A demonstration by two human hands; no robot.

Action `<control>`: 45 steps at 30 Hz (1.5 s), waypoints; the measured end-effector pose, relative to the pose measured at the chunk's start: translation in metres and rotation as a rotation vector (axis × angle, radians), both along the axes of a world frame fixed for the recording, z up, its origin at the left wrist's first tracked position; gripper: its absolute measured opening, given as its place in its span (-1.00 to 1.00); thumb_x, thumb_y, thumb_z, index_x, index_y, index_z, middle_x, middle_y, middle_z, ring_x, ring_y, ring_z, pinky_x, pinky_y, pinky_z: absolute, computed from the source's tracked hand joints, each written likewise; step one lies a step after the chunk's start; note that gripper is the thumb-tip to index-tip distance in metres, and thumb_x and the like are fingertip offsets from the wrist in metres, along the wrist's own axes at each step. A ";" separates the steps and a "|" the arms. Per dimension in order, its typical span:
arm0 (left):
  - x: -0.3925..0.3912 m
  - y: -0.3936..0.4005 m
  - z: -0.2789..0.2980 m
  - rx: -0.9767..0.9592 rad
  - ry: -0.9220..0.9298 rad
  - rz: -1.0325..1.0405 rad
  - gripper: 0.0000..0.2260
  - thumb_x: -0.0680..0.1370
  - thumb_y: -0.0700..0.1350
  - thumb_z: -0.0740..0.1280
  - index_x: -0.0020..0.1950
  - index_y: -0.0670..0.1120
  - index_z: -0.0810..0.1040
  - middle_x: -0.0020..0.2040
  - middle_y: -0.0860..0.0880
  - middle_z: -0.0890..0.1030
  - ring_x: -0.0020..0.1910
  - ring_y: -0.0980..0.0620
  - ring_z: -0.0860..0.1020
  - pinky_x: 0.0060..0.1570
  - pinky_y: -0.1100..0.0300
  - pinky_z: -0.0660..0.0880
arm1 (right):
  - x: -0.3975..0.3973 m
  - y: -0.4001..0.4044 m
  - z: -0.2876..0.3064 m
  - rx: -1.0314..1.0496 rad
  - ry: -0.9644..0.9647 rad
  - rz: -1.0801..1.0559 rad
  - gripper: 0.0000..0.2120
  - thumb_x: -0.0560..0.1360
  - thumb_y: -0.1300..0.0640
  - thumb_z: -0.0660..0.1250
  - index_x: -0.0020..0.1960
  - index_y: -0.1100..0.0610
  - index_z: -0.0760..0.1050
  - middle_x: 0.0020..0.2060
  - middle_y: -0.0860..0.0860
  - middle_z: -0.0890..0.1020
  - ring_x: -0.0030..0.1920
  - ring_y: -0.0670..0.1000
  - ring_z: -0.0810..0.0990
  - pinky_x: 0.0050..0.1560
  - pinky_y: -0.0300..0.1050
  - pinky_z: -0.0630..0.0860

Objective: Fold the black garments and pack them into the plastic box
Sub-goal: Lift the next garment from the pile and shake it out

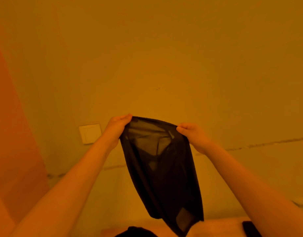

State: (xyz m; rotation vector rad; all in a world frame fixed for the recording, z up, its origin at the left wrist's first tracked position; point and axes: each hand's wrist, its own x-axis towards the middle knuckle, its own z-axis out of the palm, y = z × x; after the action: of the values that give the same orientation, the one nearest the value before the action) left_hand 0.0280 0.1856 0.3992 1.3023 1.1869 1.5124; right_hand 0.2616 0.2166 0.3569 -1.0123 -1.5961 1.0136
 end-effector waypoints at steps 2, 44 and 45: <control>-0.006 0.002 -0.004 -0.013 0.306 0.018 -0.89 0.57 -0.15 0.25 -0.10 -0.03 0.55 -0.25 0.07 0.62 -0.20 0.14 0.54 -0.24 0.33 0.46 | -0.004 0.001 0.008 0.004 0.020 0.077 -0.75 0.57 0.24 0.19 -0.25 0.12 0.52 -0.41 -0.04 0.55 -0.41 -0.16 0.51 -0.31 -0.25 0.40; 0.088 -0.034 -0.070 -0.192 0.704 0.002 -0.66 0.39 0.14 0.42 -0.05 -0.07 0.44 -0.18 0.07 0.49 -0.17 0.08 0.50 -0.18 0.18 0.42 | -0.014 0.006 0.025 -0.314 -0.083 0.019 -0.82 0.57 0.18 0.21 -0.19 0.18 0.47 -0.26 0.10 0.55 -0.25 0.01 0.54 -0.23 -0.11 0.49; 0.091 -0.036 -0.076 -0.221 0.736 -0.068 -0.68 0.40 0.14 0.41 -0.06 -0.05 0.46 -0.17 0.07 0.51 -0.12 0.06 0.53 -0.14 0.16 0.45 | -0.012 0.005 0.027 -0.325 -0.067 0.016 -0.84 0.57 0.17 0.22 -0.17 0.18 0.47 -0.25 0.10 0.56 -0.24 0.01 0.54 -0.22 -0.11 0.51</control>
State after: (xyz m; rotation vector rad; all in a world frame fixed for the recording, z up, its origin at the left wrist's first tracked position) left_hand 0.1190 0.1496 0.3229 1.7830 1.6785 0.8203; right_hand 0.2501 0.2220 0.3841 -1.2641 -1.5242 1.2908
